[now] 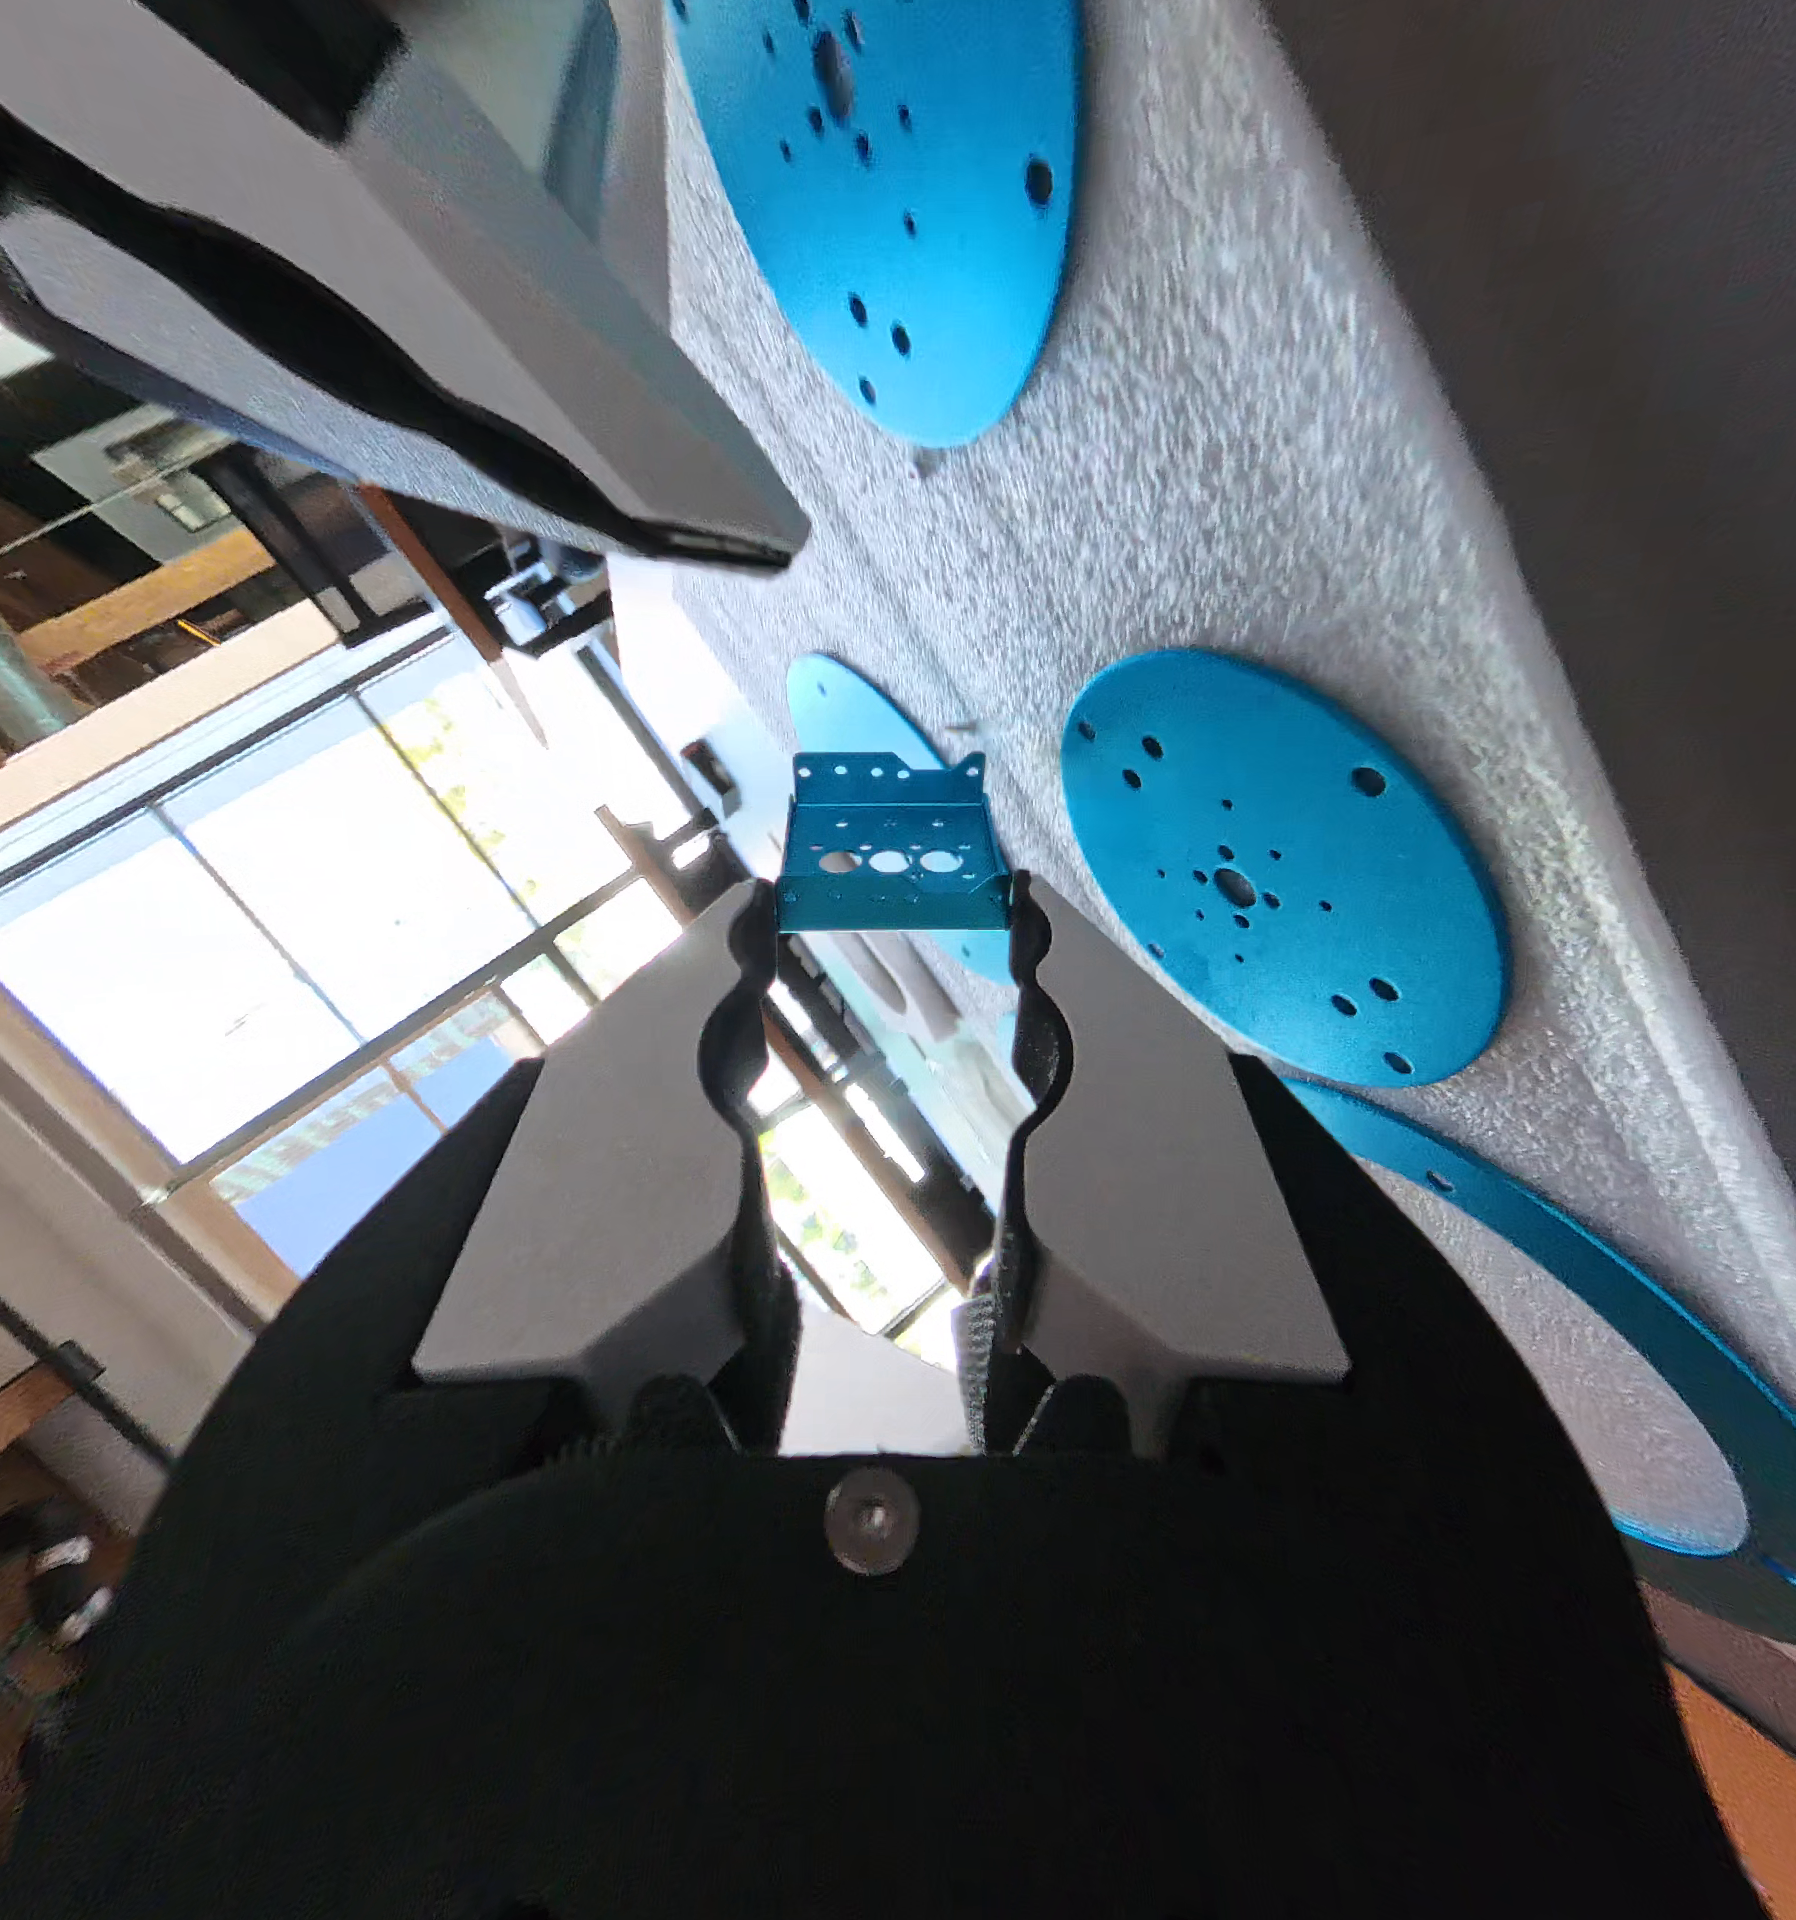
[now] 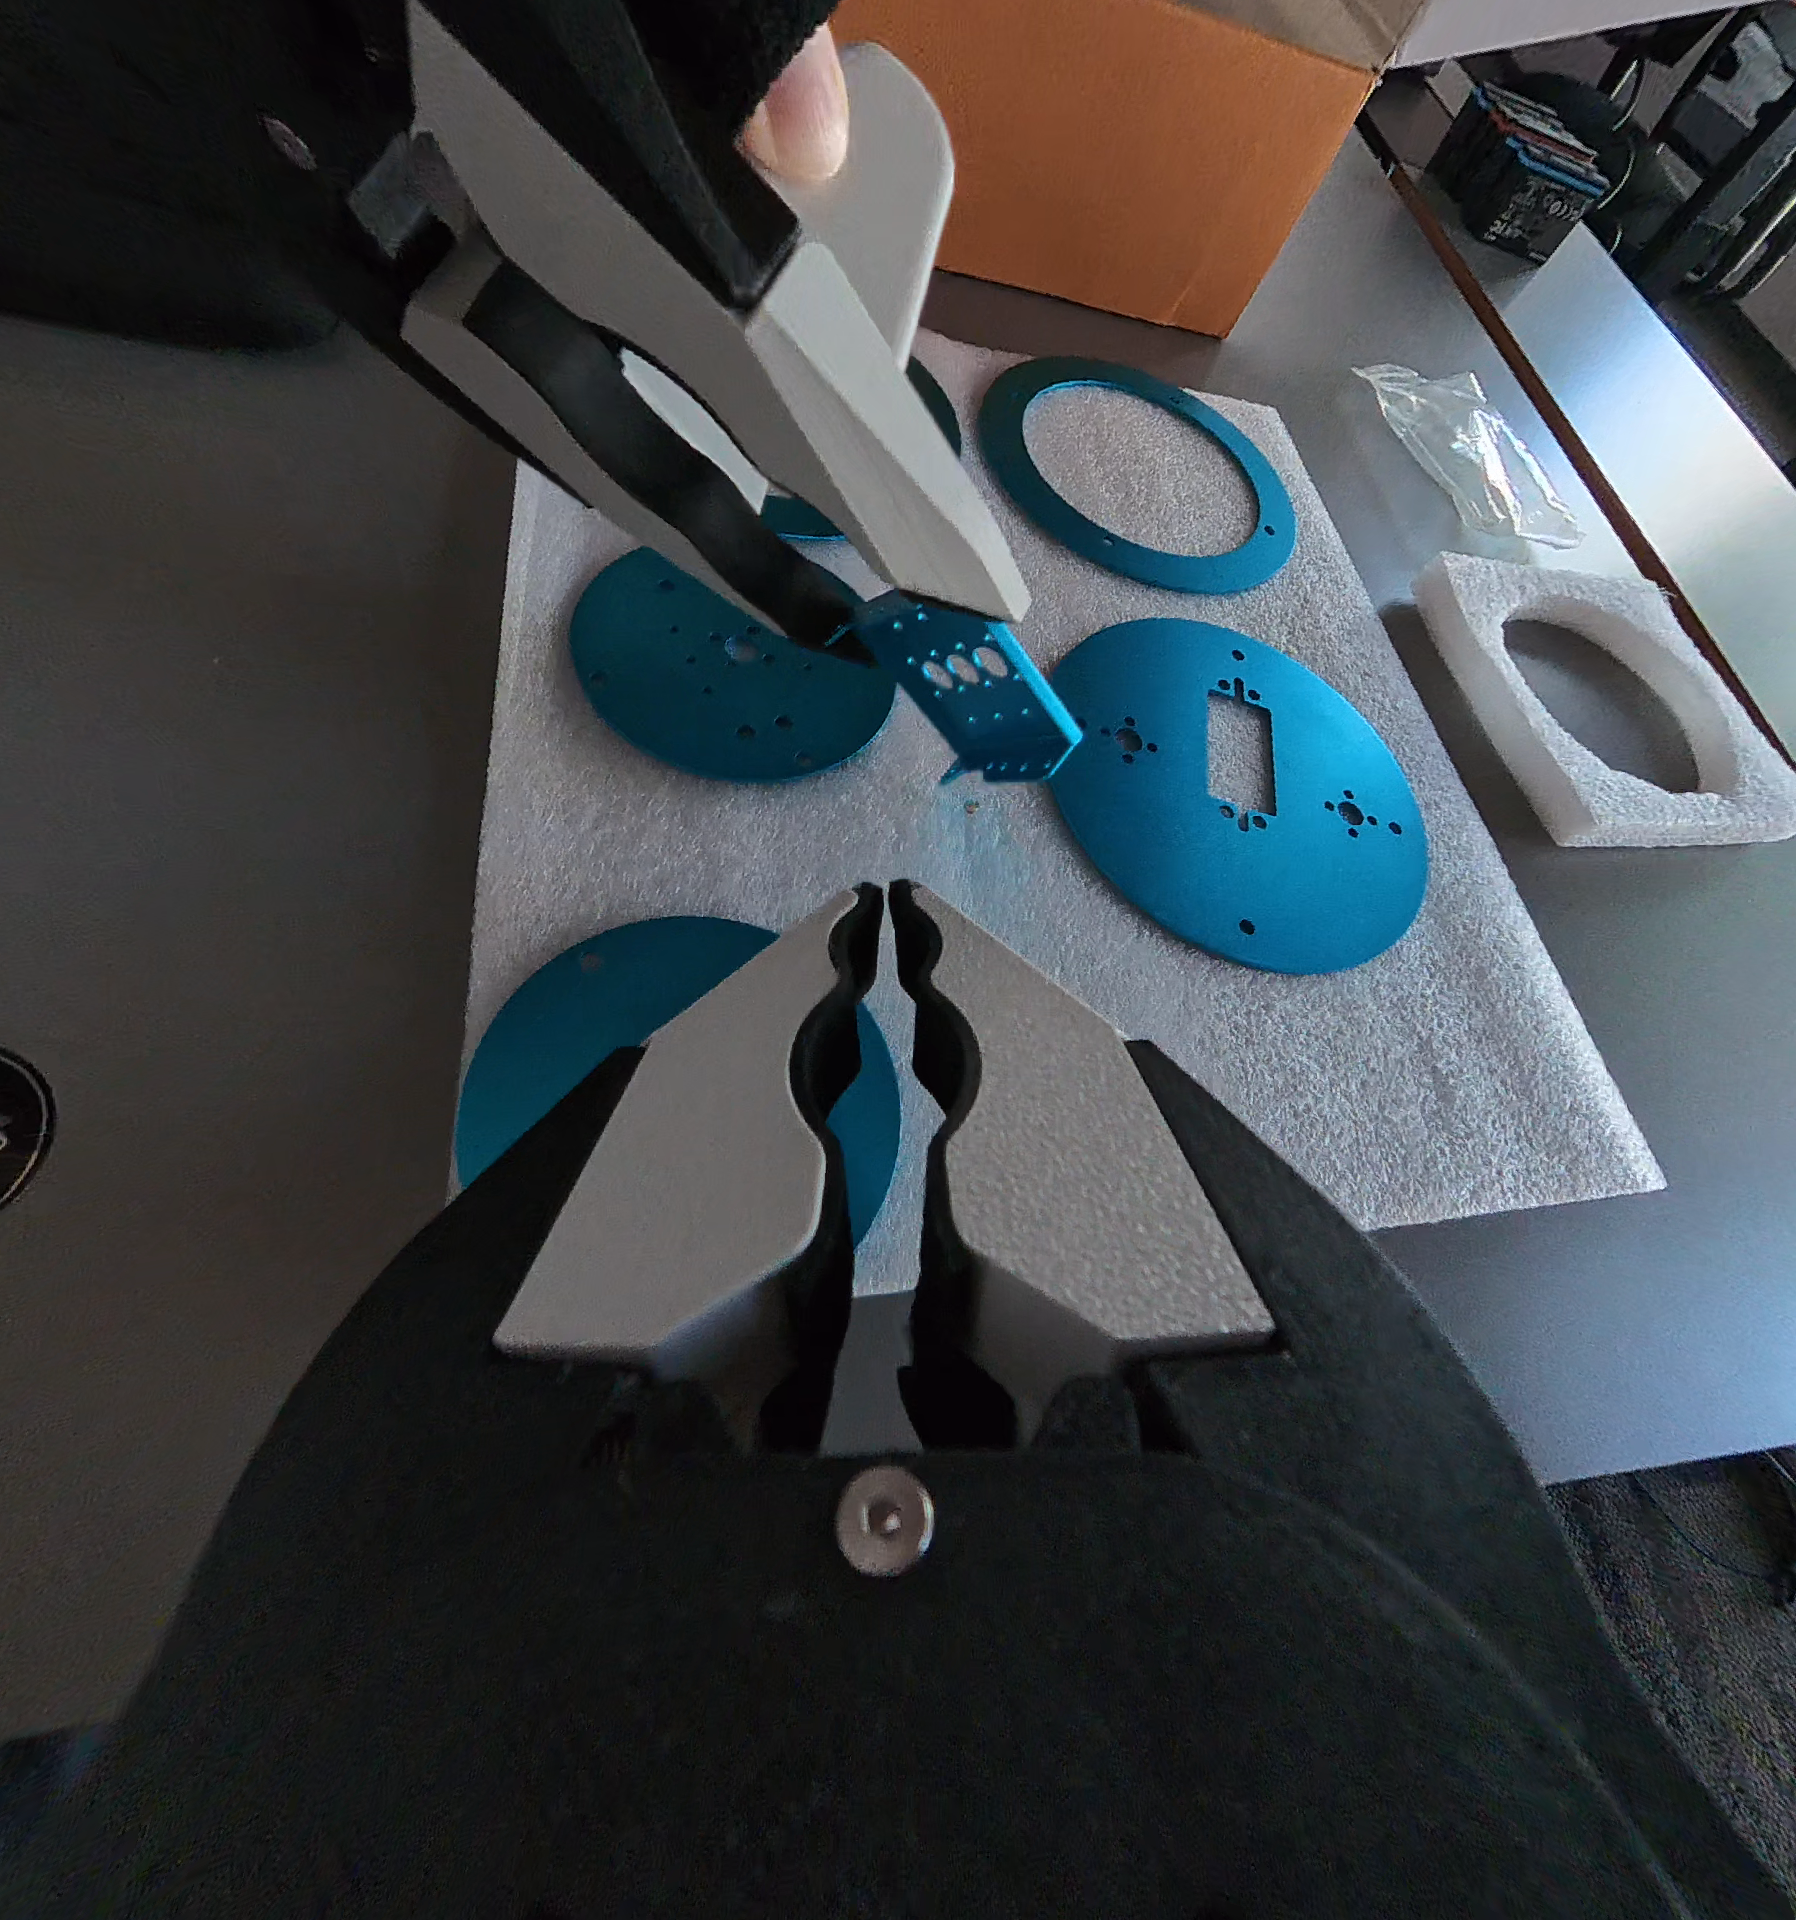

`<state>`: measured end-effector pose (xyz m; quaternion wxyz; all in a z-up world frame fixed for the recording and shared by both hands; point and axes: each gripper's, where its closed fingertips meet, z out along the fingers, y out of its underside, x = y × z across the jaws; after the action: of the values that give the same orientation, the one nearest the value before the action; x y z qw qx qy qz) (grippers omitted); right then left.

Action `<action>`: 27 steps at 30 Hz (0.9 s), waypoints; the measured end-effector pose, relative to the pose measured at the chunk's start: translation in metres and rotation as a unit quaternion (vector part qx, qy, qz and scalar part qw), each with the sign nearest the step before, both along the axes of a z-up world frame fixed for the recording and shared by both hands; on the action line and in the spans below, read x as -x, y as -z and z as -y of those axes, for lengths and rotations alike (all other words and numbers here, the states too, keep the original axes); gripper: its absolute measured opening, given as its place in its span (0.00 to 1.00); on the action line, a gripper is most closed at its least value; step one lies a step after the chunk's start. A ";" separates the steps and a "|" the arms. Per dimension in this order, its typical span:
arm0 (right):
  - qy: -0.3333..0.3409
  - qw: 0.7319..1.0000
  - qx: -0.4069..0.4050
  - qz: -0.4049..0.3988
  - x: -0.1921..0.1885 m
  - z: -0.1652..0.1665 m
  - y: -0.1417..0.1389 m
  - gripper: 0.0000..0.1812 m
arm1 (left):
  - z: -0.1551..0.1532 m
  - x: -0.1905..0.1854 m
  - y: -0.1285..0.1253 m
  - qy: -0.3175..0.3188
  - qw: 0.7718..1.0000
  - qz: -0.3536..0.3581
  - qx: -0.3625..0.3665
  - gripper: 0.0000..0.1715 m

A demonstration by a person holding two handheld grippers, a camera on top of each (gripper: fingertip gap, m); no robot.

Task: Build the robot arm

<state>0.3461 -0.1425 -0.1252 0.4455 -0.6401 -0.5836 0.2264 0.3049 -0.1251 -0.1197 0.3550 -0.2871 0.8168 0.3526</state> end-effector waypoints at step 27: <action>0.180 0.851 0.356 0.342 0.027 -0.036 0.021 0.08 | 0.017 0.071 -0.043 -0.313 0.679 0.548 0.375 0.26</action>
<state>0.3189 -0.1069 -0.1467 -0.0074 -0.8857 -0.4529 0.1017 0.2342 -0.1424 -0.0772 0.4708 -0.7770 0.4021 -0.1137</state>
